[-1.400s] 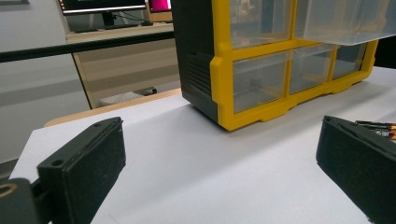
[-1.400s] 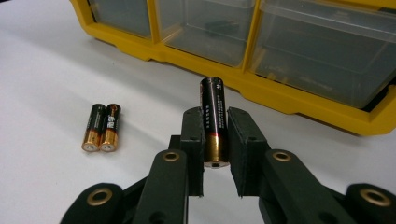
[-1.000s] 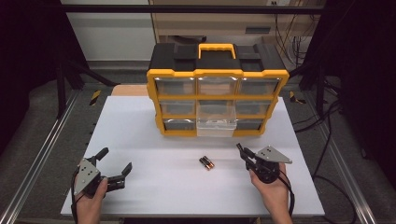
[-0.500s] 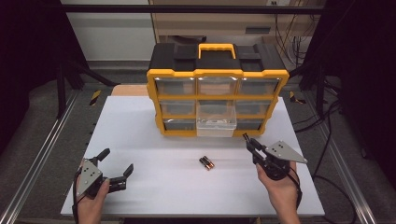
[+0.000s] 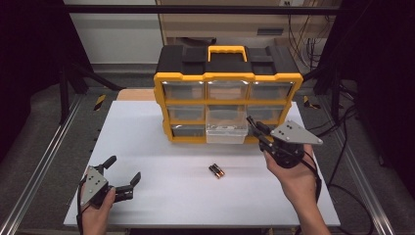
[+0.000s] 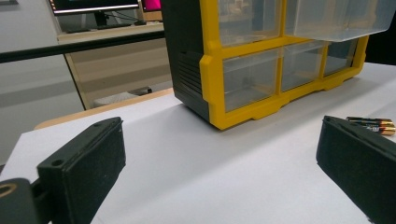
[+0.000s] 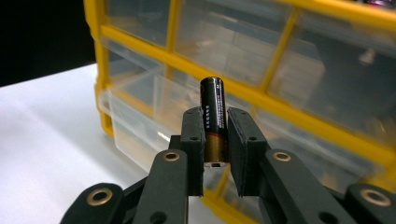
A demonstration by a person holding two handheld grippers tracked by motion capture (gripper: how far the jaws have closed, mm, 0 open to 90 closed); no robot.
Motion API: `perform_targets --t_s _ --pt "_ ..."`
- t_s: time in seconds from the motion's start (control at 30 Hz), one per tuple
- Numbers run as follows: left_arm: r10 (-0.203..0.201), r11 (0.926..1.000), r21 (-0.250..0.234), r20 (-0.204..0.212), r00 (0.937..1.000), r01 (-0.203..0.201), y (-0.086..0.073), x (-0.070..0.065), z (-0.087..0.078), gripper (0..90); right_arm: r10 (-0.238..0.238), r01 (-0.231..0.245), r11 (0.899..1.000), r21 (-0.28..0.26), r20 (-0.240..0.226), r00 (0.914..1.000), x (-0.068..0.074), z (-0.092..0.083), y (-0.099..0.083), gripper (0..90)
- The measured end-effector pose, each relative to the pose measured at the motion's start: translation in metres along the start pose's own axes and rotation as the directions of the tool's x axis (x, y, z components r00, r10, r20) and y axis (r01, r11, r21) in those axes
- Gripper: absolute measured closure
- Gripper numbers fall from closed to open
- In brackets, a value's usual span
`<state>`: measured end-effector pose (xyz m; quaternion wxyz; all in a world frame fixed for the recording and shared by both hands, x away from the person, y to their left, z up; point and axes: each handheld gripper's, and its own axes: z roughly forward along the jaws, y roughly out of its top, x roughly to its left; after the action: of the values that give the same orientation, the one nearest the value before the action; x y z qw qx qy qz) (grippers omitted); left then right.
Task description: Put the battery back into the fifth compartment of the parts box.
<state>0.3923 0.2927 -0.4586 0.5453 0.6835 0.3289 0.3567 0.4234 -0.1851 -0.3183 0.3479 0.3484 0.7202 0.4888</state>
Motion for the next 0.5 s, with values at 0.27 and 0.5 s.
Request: perform_targets --t_s 0.27,0.5 --pt "0.011 0.9999 0.0 0.006 0.9999 -0.011 0.001 -0.002 0.001 1.4 -0.035 0.036 0.999 0.021 -0.051 0.9981 0.009 0.02 0.031 76.8" --pt "-0.001 0.9999 -0.012 0.023 0.9997 0.002 0.002 -0.002 0.001 1.4 -0.061 0.07 0.994 0.084 -0.105 0.9926 0.007 0.039 0.051 76.8"
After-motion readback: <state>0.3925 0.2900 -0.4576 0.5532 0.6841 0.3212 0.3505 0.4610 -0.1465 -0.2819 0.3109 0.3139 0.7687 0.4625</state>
